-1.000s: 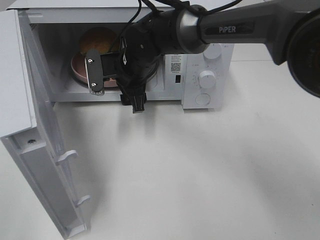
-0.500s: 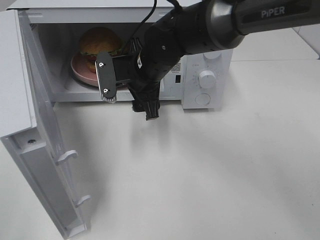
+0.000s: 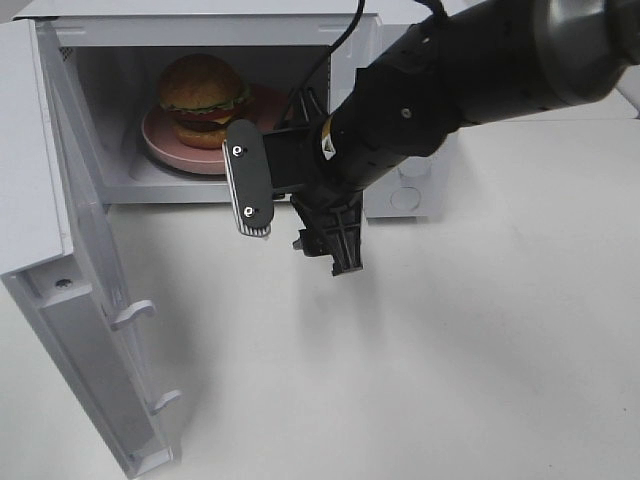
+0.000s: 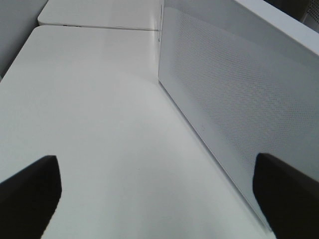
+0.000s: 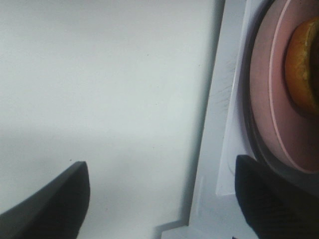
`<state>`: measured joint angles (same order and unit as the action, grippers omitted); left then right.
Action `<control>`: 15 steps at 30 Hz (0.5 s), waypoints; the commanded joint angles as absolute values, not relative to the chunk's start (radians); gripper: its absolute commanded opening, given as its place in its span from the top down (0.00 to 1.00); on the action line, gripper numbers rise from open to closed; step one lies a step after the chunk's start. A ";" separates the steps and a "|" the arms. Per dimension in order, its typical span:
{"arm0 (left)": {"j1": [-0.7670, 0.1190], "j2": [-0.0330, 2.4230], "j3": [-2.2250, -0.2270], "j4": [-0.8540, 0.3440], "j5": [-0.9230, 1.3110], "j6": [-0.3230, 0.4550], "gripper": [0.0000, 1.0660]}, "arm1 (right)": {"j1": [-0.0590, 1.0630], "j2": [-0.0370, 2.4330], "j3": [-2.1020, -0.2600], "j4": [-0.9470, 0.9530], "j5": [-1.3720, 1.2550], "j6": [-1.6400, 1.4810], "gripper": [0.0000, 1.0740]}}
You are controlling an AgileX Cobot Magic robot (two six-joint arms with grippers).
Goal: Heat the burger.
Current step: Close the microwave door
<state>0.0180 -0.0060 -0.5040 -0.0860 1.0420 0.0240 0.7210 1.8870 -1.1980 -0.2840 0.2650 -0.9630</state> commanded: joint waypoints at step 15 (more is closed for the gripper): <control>0.019 -0.026 -0.503 -0.091 1.037 0.024 0.06 | 0.722 1.593 -0.937 -0.279 0.242 -0.712 0.29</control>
